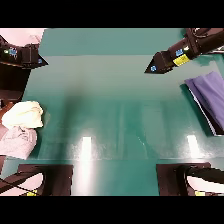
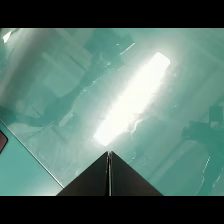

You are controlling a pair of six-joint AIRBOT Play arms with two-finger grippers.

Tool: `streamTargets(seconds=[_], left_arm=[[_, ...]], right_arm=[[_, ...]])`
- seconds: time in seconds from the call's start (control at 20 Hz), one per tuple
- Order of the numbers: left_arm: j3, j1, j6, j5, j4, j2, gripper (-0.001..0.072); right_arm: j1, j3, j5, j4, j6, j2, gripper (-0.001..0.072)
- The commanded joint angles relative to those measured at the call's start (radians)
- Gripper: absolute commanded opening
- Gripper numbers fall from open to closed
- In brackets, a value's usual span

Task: Fold the shirts.

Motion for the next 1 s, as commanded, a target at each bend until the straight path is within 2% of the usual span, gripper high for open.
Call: streamTargets(seconds=[0.0, 0.55, 0.7, 0.75, 0.85, 0.95], left_arm=[[0.000, 0.000, 0.000, 0.000, 0.000, 0.000, 0.0024], [0.000, 0.000, 0.000, 0.000, 0.000, 0.000, 0.0024], [0.002, 0.000, -0.003, 0.063, 0.000, 0.000, 0.0024], [0.009, 0.003, -0.010, 0.045, 0.003, 0.001, 0.0024], [0.014, 0.003, -0.033, -0.093, 0.058, 0.006, 0.0024], [-0.006, 0.003, -0.071, -0.209, 0.221, 0.008, 0.0024]], right_arm=[[0.003, 0.000, -0.004, 0.001, -0.001, 0.000, 0.0021], [0.003, 0.000, 0.000, 0.001, -0.001, 0.000, 0.0021], [0.003, 0.000, 0.000, 0.001, -0.001, 0.000, 0.0021], [0.002, 0.000, -0.001, 0.000, -0.002, 0.000, 0.0021], [0.002, 0.000, -0.003, 0.001, -0.002, 0.000, 0.0021], [0.002, 0.000, -0.002, 0.001, -0.002, 0.000, 0.0021]])
